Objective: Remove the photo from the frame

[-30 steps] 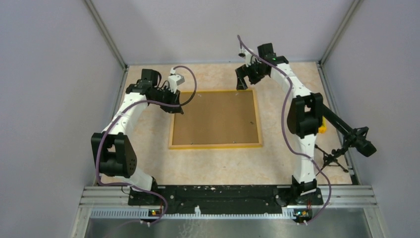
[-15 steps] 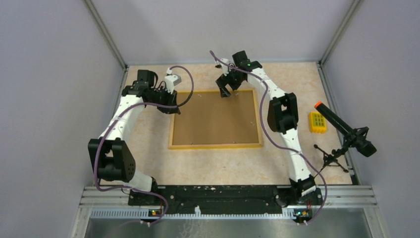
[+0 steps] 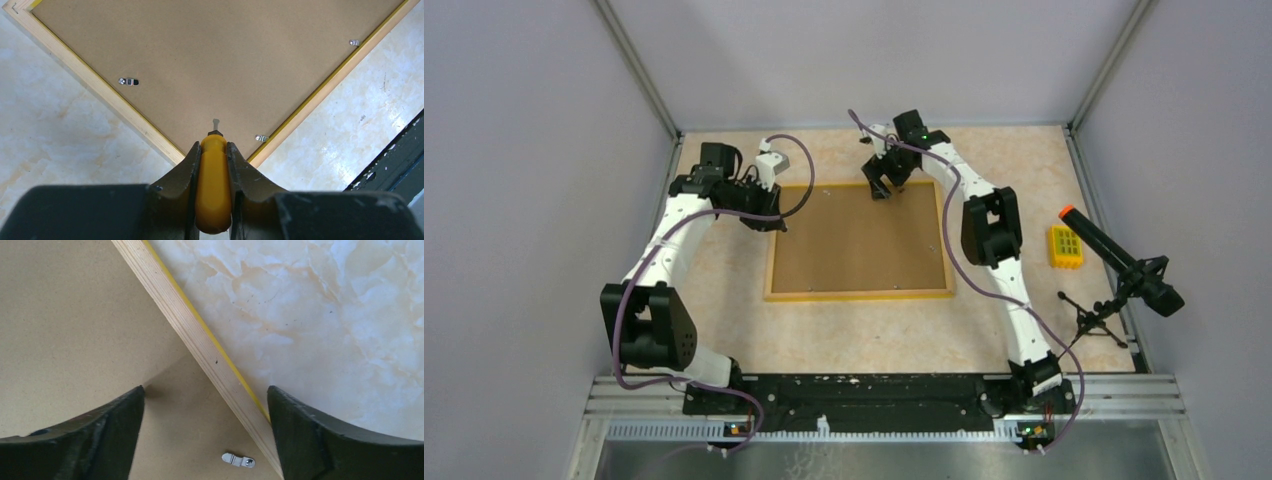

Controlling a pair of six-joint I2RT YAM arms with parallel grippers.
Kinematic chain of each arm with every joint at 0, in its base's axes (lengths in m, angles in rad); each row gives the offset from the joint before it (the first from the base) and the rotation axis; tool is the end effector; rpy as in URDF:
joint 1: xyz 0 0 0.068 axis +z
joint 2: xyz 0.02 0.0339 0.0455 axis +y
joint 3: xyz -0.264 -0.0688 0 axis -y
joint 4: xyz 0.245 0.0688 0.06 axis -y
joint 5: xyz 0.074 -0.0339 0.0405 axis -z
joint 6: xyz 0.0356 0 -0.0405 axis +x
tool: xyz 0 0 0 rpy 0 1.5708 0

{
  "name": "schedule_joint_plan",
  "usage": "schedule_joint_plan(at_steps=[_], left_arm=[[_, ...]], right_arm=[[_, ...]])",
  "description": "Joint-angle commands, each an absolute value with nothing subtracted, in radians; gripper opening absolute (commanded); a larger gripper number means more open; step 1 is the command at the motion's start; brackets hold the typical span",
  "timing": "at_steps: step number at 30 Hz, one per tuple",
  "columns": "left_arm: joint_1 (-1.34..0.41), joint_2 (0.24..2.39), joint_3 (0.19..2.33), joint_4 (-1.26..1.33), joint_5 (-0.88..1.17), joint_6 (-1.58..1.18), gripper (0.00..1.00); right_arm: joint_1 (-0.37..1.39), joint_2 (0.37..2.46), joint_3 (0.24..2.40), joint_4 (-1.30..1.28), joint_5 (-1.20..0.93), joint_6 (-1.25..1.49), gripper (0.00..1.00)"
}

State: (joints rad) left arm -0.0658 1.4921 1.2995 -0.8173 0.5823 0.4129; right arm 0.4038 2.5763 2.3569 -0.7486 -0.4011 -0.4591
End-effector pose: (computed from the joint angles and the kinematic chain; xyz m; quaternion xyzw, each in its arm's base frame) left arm 0.3044 -0.0397 0.3008 0.2954 0.8754 -0.2259 0.3088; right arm 0.5055 0.2311 0.1722 -0.4451 0.8253 0.1821 0.2961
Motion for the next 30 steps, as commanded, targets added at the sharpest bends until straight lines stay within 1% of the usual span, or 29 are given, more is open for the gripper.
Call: schedule_joint_plan(at_steps=[1,4,6,8,12,13,17,20,30], left_arm=[[-0.06,1.466,1.302,-0.802,0.593,0.408,0.0],[-0.06,1.471,1.297,-0.798,0.592,0.408,0.0],[-0.06,1.474,1.296,-0.794,0.59,0.405,0.0],[-0.06,1.48,1.296,-0.788,0.584,0.401,0.0],[-0.06,1.497,1.302,-0.782,0.575,0.398,0.0],[-0.059,1.5,1.303,-0.781,0.572,0.398,0.0],[-0.058,1.519,1.31,-0.771,0.563,0.395,0.0],[-0.058,1.533,1.32,-0.769,0.565,0.392,0.0],[-0.059,1.567,1.341,-0.778,0.54,0.399,0.0]], right_arm=[[0.406,2.553,2.258,-0.78,-0.321,-0.501,0.55],[0.399,2.48,2.117,-0.731,-0.268,-0.491,0.43],[0.39,2.449,2.055,-0.723,-0.244,-0.476,0.34],[0.374,2.429,2.022,-0.73,-0.223,-0.454,0.23],[0.304,2.401,1.982,-0.728,-0.191,-0.374,0.07],[0.284,2.394,1.976,-0.725,-0.185,-0.345,0.01],[0.207,2.368,1.962,-0.728,-0.166,-0.23,0.0],[0.165,2.319,1.9,-0.701,-0.171,-0.144,0.0],[0.153,1.988,1.407,-0.502,-0.232,0.167,0.0]])
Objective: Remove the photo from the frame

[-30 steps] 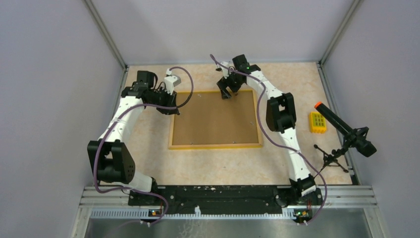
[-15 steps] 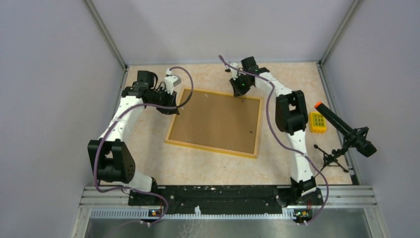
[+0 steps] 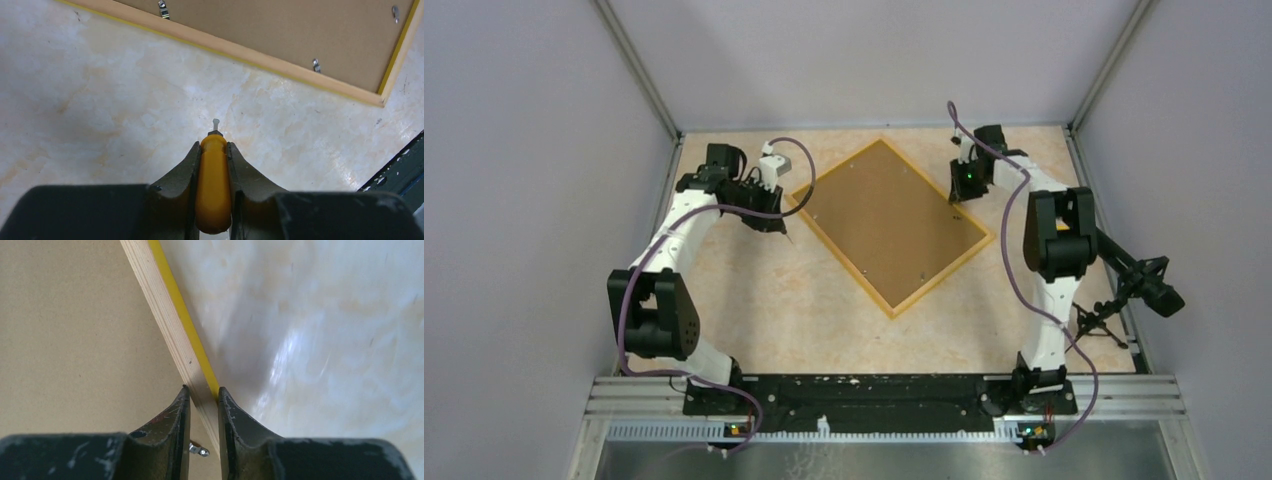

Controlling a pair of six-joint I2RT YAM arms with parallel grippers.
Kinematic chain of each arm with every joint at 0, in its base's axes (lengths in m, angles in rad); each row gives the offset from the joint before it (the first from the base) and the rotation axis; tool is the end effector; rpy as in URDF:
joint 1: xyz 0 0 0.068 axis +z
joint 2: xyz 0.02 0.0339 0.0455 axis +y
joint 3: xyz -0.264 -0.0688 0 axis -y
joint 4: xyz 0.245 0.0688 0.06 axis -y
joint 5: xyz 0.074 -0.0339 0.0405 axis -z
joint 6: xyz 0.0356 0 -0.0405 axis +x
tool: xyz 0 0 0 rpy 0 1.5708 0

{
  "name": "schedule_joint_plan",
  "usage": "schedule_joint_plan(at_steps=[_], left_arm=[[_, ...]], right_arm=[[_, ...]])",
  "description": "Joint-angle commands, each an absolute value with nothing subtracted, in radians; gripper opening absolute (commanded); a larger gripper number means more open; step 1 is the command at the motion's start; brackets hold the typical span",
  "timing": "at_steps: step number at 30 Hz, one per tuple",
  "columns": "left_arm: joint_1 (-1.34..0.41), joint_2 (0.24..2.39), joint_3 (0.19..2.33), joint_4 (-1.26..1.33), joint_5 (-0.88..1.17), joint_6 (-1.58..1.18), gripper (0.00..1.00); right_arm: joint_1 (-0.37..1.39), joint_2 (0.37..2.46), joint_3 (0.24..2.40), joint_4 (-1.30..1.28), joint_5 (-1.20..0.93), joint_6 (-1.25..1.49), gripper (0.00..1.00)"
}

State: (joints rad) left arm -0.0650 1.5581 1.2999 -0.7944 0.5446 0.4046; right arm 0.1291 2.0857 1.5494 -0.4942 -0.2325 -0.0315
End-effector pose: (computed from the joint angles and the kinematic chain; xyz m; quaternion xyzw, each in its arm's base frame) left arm 0.3187 -0.0392 0.2822 0.2836 0.8894 -0.2145 0.2871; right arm 0.4424 0.0657 0.1765 -0.1076 0.9517 0.1246 0.2593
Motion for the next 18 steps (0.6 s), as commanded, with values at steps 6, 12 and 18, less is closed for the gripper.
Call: schedule_joint_plan(at_steps=[6,12,18], left_arm=[[-0.058,1.588,1.361,-0.794,0.542,0.415,0.0],[-0.058,1.623,1.393,-0.802,0.543,0.419,0.0],[-0.066,1.651,1.416,-0.749,0.519,0.391,0.0]], right_arm=[[0.192,1.834,1.208,-0.489,-0.369,0.219,0.16],[0.199,1.752,1.117,-0.5,-0.532,0.175,0.54],[0.227,1.79,1.139,-0.513,-0.651,0.118,0.53]])
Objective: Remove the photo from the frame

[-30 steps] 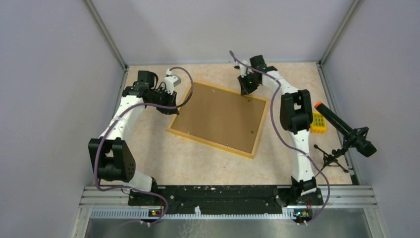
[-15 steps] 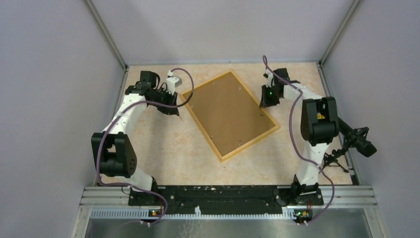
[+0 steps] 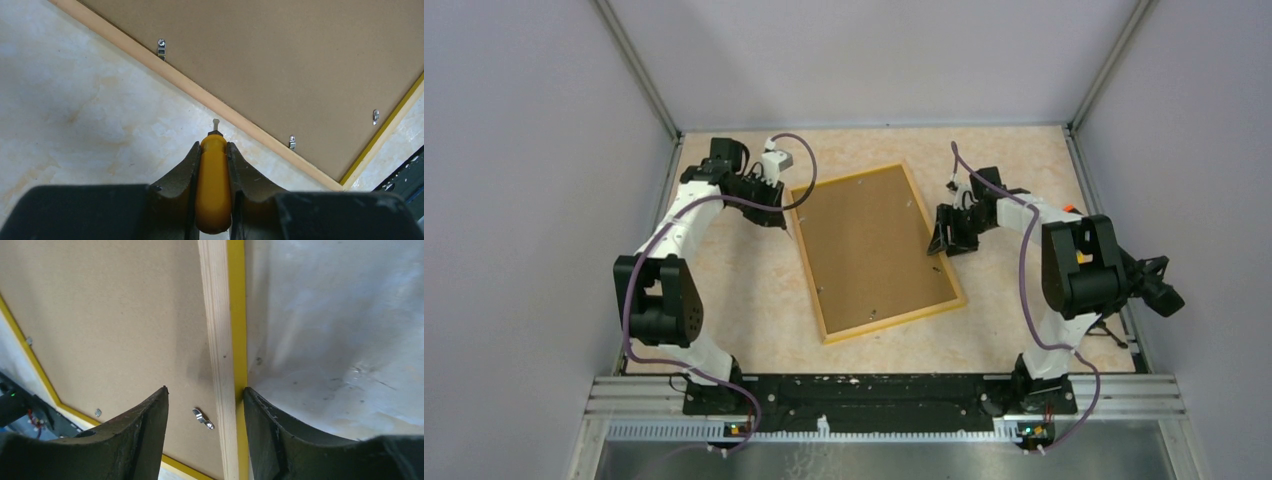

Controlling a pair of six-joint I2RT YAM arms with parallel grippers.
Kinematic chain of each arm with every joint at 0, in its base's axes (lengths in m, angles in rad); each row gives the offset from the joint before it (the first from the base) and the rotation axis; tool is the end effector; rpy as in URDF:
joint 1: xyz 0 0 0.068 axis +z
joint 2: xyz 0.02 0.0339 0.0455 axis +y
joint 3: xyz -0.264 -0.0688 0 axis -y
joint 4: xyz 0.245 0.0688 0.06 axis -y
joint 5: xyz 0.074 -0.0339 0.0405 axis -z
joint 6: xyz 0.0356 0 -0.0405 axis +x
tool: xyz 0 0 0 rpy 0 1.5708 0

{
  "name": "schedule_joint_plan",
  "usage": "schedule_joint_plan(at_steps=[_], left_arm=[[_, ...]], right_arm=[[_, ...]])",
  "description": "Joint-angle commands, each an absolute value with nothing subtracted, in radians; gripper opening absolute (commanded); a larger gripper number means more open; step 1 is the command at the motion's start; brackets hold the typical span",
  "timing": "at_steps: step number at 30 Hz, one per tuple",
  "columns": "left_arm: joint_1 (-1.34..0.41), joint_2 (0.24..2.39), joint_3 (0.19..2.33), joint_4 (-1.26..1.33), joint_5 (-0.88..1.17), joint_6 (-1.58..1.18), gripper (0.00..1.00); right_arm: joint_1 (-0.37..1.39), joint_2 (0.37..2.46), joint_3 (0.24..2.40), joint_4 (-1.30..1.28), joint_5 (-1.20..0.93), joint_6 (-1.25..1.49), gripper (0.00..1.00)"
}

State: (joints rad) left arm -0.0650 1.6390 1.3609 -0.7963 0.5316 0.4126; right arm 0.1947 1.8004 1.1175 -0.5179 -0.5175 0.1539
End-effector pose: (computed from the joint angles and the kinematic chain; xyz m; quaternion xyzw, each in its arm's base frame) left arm 0.3380 -0.0401 0.2753 0.2839 0.8935 -0.2098 0.2775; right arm 0.3360 0.0842 0.1647 -0.0664 0.9491 0.2785 0.1315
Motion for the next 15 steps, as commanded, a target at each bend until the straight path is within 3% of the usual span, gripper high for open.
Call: schedule_joint_plan(at_steps=[1,15], left_arm=[[-0.071,1.659,1.424,-0.738,0.506,0.38,0.0],[-0.118,1.733,1.494,-0.627,0.233,0.379,0.0]], right_arm=[[0.235,1.797,1.147,-0.513,-0.663,0.115,0.53],[0.273,1.779,1.188,-0.518,-0.648,0.036,0.54]])
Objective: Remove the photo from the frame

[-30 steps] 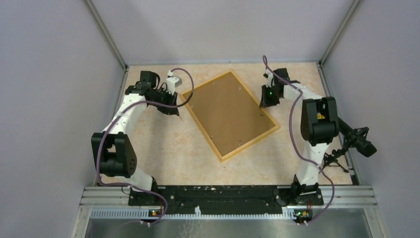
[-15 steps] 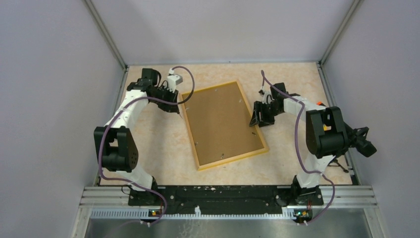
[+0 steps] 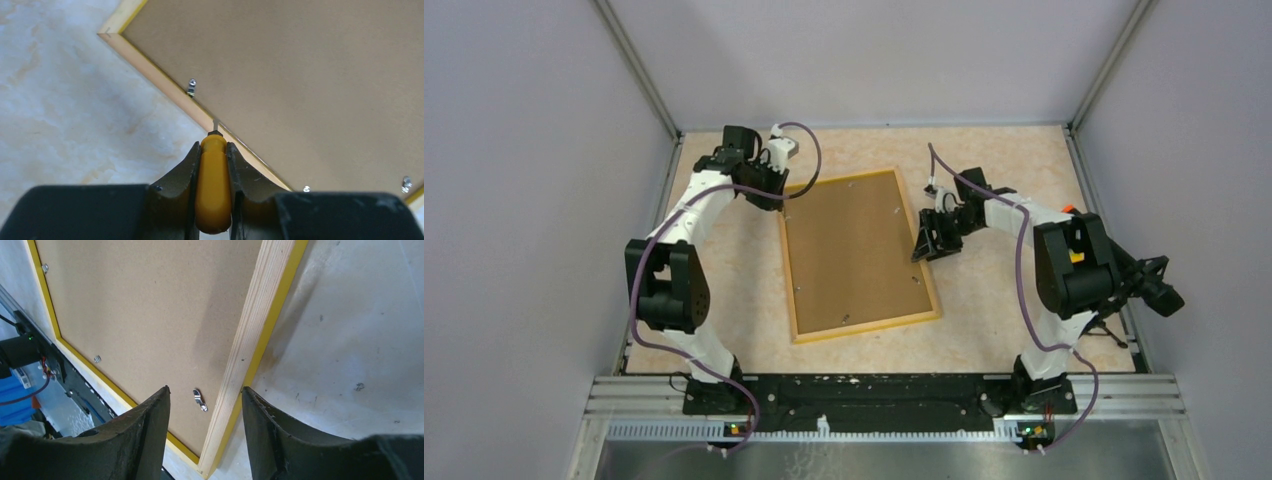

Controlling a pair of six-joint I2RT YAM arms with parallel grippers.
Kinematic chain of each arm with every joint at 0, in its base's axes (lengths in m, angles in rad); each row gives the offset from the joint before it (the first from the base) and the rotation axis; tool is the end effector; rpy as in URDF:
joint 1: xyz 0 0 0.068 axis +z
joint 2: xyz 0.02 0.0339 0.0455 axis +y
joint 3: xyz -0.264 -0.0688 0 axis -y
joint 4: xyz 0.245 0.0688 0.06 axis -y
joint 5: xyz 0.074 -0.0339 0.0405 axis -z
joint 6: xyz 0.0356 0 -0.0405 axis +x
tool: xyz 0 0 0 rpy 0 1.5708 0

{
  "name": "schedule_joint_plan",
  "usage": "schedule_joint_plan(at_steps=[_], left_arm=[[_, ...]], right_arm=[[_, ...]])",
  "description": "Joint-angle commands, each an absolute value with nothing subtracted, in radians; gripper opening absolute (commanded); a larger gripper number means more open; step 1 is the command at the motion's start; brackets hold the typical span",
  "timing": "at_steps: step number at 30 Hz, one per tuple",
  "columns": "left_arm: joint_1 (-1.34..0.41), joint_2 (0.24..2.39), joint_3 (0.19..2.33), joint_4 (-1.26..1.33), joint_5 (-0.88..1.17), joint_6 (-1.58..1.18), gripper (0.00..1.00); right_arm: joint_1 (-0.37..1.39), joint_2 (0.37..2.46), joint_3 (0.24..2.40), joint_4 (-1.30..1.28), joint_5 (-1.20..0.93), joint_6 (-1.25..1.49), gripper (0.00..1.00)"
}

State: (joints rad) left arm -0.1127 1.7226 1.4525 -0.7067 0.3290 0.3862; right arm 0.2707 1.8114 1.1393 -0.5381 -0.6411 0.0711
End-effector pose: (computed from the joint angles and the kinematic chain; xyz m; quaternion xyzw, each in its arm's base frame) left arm 0.3687 -0.0533 0.2777 0.2793 0.9023 -0.1158 0.3074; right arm 0.3298 0.1136 0.1684 -0.1492 0.9234 0.3344 0.1150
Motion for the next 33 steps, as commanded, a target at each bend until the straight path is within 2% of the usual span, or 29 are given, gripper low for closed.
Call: schedule_joint_plan(at_steps=[1,14,33], left_arm=[[-0.119,1.74,1.497,-0.618,0.23,0.379,0.0],[-0.148,1.829,1.551,-0.592,0.217,0.383,0.0],[-0.168,1.885,1.544,-0.604,0.149,0.437,0.0]], right_arm=[[0.273,1.777,1.189,-0.515,-0.644,0.034,0.55],[0.273,1.763,1.187,-0.5,-0.565,0.008,0.74],[0.274,1.791,1.165,-0.511,-0.542,0.005,0.73]])
